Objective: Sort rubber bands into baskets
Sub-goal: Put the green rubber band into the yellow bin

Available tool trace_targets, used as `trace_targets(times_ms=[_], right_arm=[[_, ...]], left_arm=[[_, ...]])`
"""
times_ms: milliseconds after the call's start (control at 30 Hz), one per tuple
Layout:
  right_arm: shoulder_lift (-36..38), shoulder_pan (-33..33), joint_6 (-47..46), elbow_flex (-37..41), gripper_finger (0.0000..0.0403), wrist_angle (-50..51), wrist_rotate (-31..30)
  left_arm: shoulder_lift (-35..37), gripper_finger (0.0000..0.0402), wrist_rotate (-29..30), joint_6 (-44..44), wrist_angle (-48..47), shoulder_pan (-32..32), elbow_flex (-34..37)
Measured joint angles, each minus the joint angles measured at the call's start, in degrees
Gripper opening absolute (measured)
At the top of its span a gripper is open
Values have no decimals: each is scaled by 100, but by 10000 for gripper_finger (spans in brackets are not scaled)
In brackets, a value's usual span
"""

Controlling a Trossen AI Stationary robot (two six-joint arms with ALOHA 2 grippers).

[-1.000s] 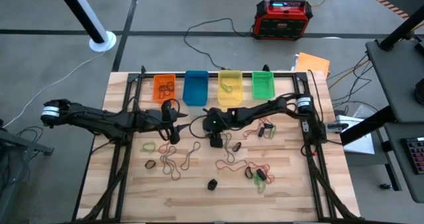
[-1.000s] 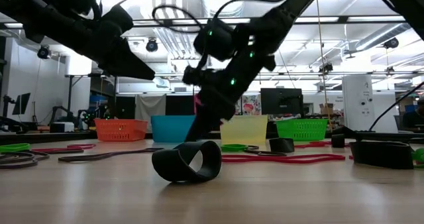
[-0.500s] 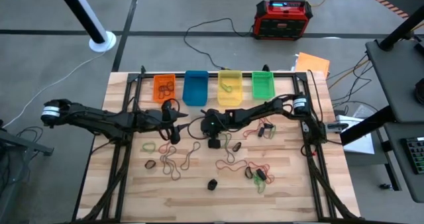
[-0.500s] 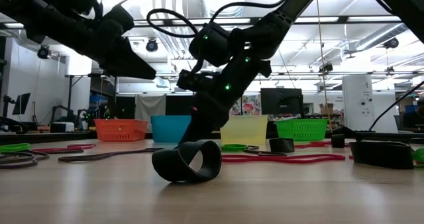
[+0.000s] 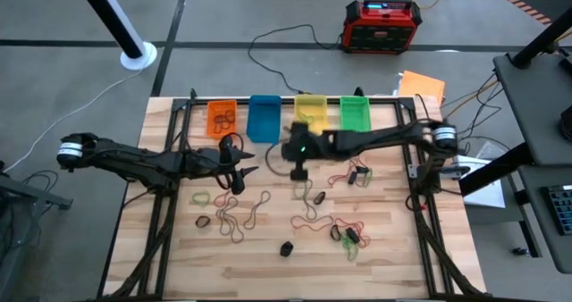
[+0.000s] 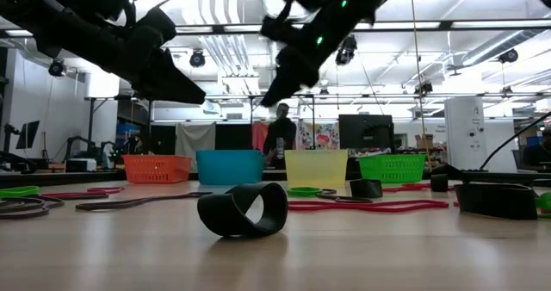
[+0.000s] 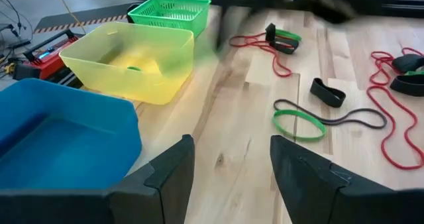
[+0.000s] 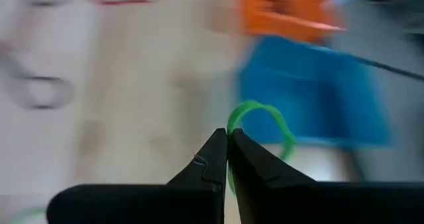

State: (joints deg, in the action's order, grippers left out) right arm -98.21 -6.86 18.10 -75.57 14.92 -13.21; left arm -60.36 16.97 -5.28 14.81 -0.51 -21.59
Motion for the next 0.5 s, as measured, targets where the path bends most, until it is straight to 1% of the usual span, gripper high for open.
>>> trace_targets(times_ms=[133,200,267,367,400,500], right_arm=[[390,-452,-49,21,9,173,-686],[426,-822,-374,47,9,274,-733],[420,-1232,-786,52,9,496,-416],[285,-1779,-1358,54,9,657,513],[212,-1916,-1529,59,9,651,712],[45,-2192,-2099,63,9,612,721]], left_arm=[[-33,182,0,1,112,0,1],[-55,182,0,11,168,0,0],[-79,182,0,20,233,0,-2],[-98,182,0,-25,266,0,-1],[-99,182,0,-39,252,0,-1],[-111,182,0,-81,268,0,1]])
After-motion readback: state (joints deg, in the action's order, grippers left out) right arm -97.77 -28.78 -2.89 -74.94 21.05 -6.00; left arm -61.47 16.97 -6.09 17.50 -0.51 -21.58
